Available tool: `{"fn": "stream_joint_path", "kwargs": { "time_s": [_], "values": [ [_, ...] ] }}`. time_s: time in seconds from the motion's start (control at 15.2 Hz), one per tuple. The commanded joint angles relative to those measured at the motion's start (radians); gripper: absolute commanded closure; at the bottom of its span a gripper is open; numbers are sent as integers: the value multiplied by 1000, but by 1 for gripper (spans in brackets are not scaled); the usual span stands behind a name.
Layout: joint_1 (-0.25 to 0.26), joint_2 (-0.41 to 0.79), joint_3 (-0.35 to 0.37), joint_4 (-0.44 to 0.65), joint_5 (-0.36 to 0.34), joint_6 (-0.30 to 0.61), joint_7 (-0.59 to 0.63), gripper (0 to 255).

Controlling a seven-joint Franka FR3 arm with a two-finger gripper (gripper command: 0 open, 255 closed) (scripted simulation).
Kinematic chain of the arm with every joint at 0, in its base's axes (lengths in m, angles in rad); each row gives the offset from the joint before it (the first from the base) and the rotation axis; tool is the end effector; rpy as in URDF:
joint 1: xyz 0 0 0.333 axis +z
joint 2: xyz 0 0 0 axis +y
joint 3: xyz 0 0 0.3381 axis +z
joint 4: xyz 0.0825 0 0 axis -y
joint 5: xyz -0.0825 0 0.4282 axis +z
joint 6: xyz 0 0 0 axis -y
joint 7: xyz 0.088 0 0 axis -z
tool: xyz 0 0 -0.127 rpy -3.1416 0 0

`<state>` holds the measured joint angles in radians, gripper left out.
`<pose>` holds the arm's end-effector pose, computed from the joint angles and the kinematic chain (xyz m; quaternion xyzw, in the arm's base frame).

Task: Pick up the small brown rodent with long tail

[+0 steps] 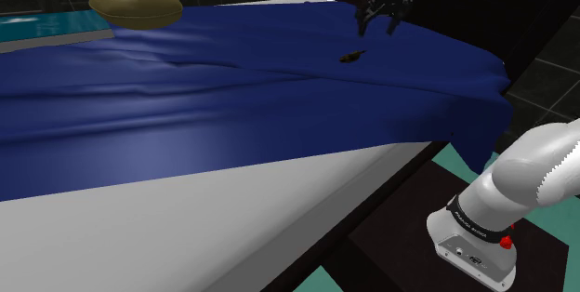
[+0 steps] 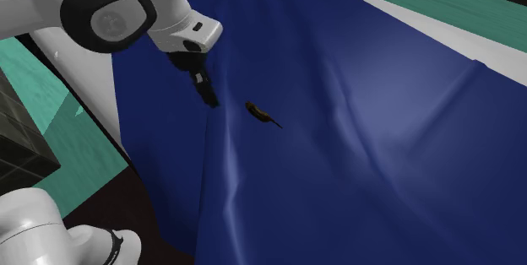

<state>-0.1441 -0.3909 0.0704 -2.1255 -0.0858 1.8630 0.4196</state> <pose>0.4855 -0.0402 0.5740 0.9682 -0.2356 0.0719 0.0436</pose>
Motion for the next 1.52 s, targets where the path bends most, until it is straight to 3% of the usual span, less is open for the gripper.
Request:
{"fn": "stream_joint_path", "kwargs": {
  "time_s": [0.0,0.73,1.39,1.45],
  "values": [
    [-27,75,13,35,-5,21,114,0],
    [-130,456,-24,283,-22,56,621,0],
    [-130,477,-26,207,-28,153,632,0],
    [-130,478,-26,209,-27,152,632,255]
  ]
}}
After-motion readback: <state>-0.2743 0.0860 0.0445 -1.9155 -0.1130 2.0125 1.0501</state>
